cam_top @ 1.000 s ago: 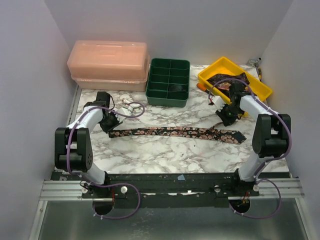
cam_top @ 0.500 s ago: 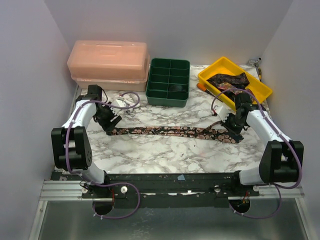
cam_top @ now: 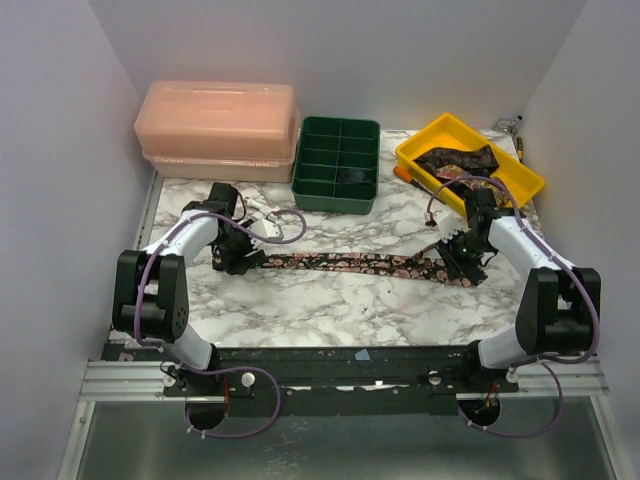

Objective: Roll the ties
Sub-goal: Flatten out the tie at the center of the board.

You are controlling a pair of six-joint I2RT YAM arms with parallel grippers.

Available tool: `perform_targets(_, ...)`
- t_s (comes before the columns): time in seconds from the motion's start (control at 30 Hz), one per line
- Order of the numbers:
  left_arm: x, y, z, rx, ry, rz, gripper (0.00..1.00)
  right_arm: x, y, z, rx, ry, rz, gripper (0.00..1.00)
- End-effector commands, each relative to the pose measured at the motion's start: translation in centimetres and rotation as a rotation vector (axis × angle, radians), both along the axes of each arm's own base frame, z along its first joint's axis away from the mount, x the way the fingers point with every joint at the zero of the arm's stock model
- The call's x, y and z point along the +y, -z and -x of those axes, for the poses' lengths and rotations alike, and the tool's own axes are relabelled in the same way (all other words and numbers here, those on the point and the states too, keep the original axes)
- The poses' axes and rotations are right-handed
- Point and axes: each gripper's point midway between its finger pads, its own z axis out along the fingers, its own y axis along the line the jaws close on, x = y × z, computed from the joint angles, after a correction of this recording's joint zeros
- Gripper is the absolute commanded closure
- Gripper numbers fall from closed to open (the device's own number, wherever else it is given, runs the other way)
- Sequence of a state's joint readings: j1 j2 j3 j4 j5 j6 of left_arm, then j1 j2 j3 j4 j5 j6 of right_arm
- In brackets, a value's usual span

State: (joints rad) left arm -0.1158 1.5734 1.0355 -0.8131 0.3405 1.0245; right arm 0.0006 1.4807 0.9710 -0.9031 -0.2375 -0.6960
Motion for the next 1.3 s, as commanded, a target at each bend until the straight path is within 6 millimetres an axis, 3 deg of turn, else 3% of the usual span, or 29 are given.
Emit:
perform_targets(0.0, 1.3, 2.1, -1.2, -0.024, -0.007, -0.093, 0.42, -0.2, 1.8, 1.0, 0.042, 0.105, 0.016, 0.74)
perform_targets(0.13, 2.5, 2.6, -1.3, -0.010, -0.016, -0.146, 0.70, -1.9, 3.7, 1.8, 0.044, 0.115, 0.108, 0.76)
perform_targets(0.23, 2.9, 1.6, -0.9, -0.019, -0.032, -0.120, 0.92, -3.2, 4.8, 2.1, 0.037, 0.104, 0.179, 0.78)
perform_targets(0.3, 3.3, 0.8, -0.5, -0.022, -0.040, -0.105, 1.00, -3.8, 5.3, 2.3, 0.032, 0.099, 0.212, 0.79)
perform_targets(0.5, 5.8, 0.6, 0.3, -0.047, -0.060, -0.151, 1.00, -4.7, 6.5, 2.4, 0.038, 0.092, 0.264, 0.82)
perform_targets(0.7, 8.6, 0.9, -0.6, -0.053, -0.159, -0.190, 1.00, -5.5, 6.4, 2.0, 0.022, 0.085, 0.290, 0.83)
perform_targets(0.77, 8.5, 0.7, -0.6, -0.039, -0.167, -0.172, 1.00, -4.1, 5.3, 1.6, 0.023, 0.076, 0.201, 0.81)
perform_targets(0.97, 7.5, 0.4, -0.7, -0.014, -0.183, -0.122, 1.00, 1.9, -1.5, -0.9, -0.035, 0.117, -0.139, 0.75)
perform_targets(1.03, 7.4, 0.4, -0.8, -0.009, -0.191, -0.116, 1.00, 3.1, -2.6, -1.8, -0.049, 0.161, -0.214, 0.74)
perform_targets(1.13, 7.4, 0.4, -0.7, -0.012, -0.193, -0.115, 1.00, 3.7, -2.1, -3.2, -0.044, 0.206, -0.243, 0.73)
perform_targets(1.27, 7.4, 0.1, -0.8, -0.016, -0.191, -0.114, 1.00, 2.8, 1.0, -4.3, -0.006, 0.229, -0.188, 0.74)
